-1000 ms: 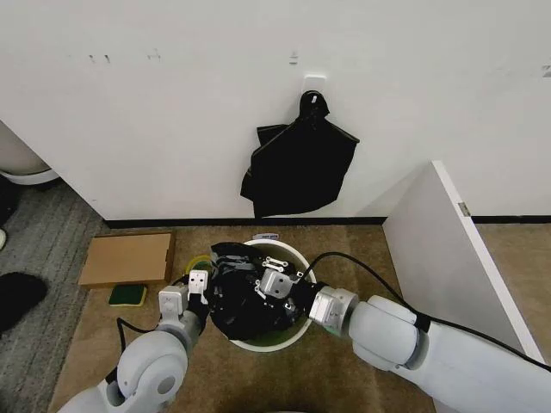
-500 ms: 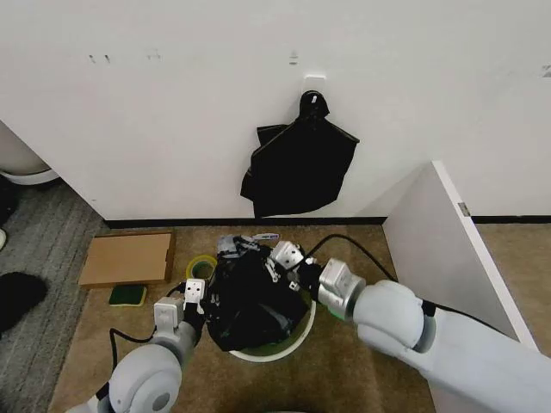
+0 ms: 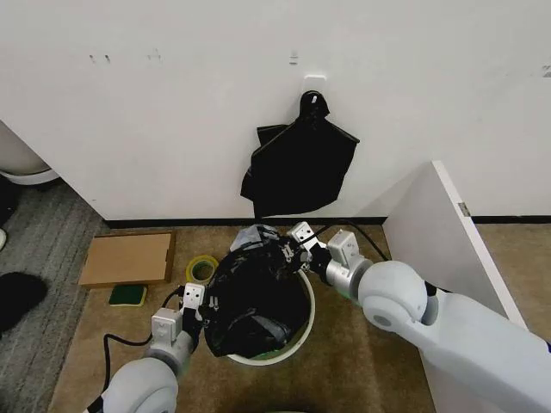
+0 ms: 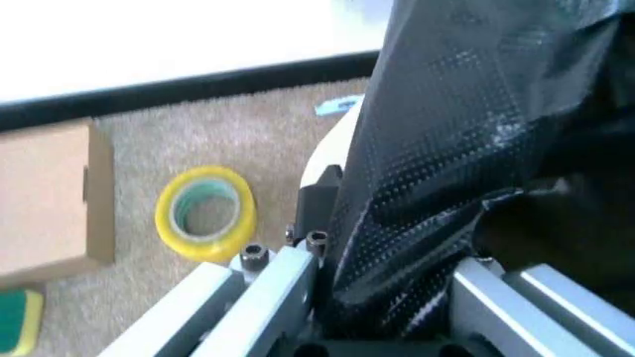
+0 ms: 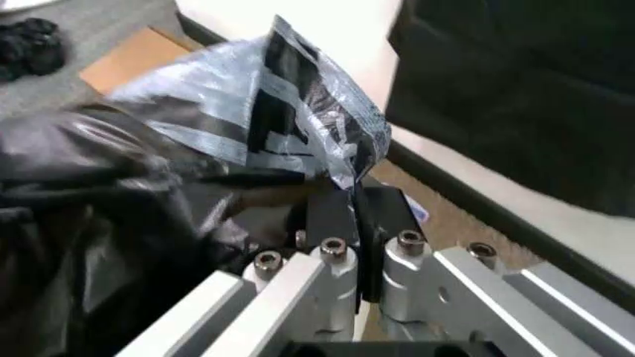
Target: Place the garbage bag over the trash bin.
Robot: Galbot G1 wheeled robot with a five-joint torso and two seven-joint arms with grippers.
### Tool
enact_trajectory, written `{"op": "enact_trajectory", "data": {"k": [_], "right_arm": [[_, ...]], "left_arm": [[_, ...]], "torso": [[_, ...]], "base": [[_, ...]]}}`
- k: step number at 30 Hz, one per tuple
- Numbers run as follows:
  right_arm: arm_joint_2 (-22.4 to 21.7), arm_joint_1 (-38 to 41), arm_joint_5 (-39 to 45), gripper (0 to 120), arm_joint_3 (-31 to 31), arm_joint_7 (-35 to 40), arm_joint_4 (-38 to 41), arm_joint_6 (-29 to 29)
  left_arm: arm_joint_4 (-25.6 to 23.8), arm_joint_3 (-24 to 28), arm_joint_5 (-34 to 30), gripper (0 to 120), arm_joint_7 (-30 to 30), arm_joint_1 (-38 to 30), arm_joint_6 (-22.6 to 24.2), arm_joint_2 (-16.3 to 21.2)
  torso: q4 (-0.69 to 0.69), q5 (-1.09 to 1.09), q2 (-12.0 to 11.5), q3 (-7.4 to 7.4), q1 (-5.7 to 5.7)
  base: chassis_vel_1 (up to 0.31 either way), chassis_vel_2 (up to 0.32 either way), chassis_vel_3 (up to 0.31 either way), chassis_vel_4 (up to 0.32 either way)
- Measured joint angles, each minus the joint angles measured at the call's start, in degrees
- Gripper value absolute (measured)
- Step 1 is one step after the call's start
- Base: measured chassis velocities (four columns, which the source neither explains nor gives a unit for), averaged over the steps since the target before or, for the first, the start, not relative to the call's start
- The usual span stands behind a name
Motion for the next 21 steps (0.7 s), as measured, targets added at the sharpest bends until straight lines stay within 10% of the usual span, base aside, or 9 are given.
{"op": "enact_trajectory", "data": {"k": [21], "right_arm": [[-3.84,-3.88,3.79,0,3.5,1.6,-0.48,-2.21]], "left_arm": [[-0.17,-0.87,-1.18,0,0.29,0.89,-1.78,-0.53]], "torso": [[0.0,0.0,0.0,0.0,0.0]], "base": [[0.0,0.0,0.0,0.0]]}}
